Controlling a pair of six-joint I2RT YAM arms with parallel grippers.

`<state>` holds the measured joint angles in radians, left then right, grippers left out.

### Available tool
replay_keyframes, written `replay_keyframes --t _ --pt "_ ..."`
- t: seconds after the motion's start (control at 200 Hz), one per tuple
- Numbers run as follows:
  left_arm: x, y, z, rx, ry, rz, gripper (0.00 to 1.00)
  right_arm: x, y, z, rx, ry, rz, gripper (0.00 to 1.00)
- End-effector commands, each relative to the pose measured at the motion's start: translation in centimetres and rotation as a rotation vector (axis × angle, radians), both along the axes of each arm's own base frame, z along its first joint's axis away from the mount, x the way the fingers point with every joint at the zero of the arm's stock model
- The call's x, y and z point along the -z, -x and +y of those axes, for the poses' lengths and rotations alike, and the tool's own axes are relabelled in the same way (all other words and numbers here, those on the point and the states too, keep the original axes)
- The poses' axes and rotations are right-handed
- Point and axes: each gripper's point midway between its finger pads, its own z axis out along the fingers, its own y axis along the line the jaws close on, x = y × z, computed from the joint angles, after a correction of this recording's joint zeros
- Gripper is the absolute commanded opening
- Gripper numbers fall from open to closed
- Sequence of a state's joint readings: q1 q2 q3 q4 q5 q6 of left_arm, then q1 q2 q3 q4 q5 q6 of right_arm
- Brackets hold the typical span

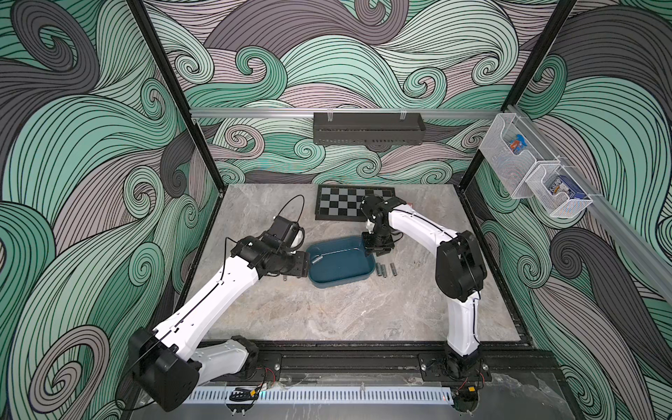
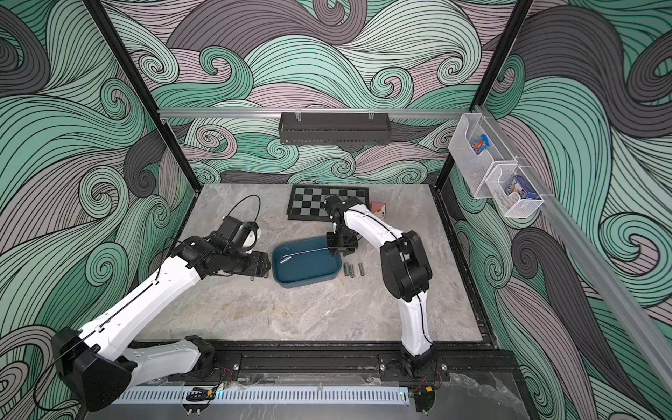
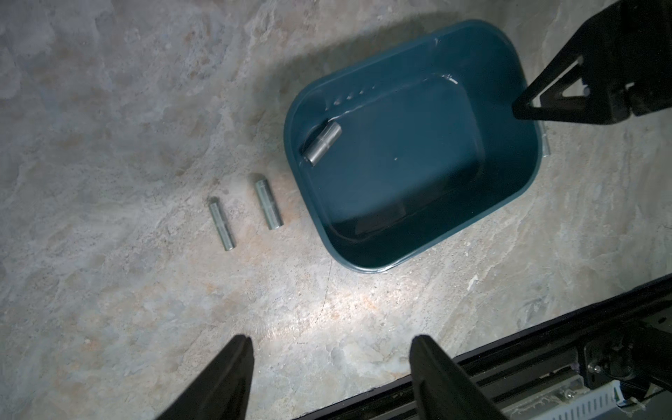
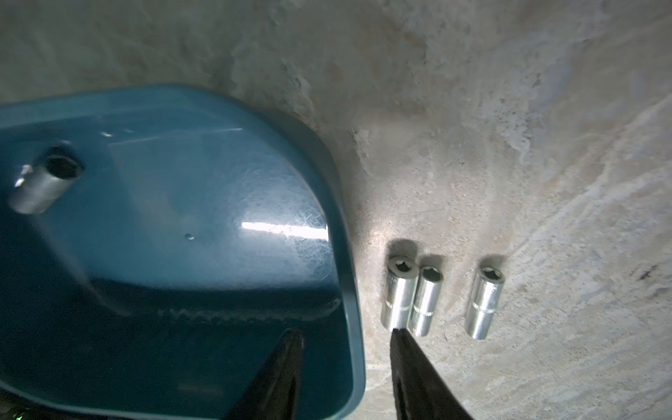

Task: Take out the socket from the storage box
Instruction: Adjust the storage box at the center of the board, then pick up the socket head from the storage box.

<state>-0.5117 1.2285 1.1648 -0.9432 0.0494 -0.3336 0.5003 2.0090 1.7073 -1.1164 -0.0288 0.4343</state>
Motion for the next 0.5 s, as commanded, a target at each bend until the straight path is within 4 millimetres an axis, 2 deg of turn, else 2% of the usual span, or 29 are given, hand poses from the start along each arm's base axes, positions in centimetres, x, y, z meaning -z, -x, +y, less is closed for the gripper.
replay_keyframes --t 0.0,0.1,0.11,0.185,0.375,0.495 --pt "-1.1 -1.2 -1.6 0.084 0.003 -0.005 0.71 -4.7 -1.3 -0.1 0.017 -0.073 -0.158 0.48" --pt "-0.9 -2.7 -3.1 0.126 -0.031 0.019 0.69 -7.1 -1.4 -0.7 0.028 -0.113 -0.243 0.49" --pt "-0.2 -2.9 -3.2 0.129 -0.044 0.038 0.69 -7.3 -1.3 -0.7 0.027 -0.118 -0.252 0.49" --pt "1.1 -4.1 -3.9 0.146 -0.086 0.089 0.67 -8.8 -1.1 -1.0 0.027 -0.148 -0.307 0.5" --pt "5.2 -6.2 -5.1 0.189 -0.215 0.186 0.59 -10.4 -0.1 -2.6 0.047 -0.211 -0.361 0.5" --pt "7.4 -7.5 -4.8 0.197 -0.298 0.201 0.59 -11.2 0.1 -3.7 0.077 -0.246 -0.408 0.5"
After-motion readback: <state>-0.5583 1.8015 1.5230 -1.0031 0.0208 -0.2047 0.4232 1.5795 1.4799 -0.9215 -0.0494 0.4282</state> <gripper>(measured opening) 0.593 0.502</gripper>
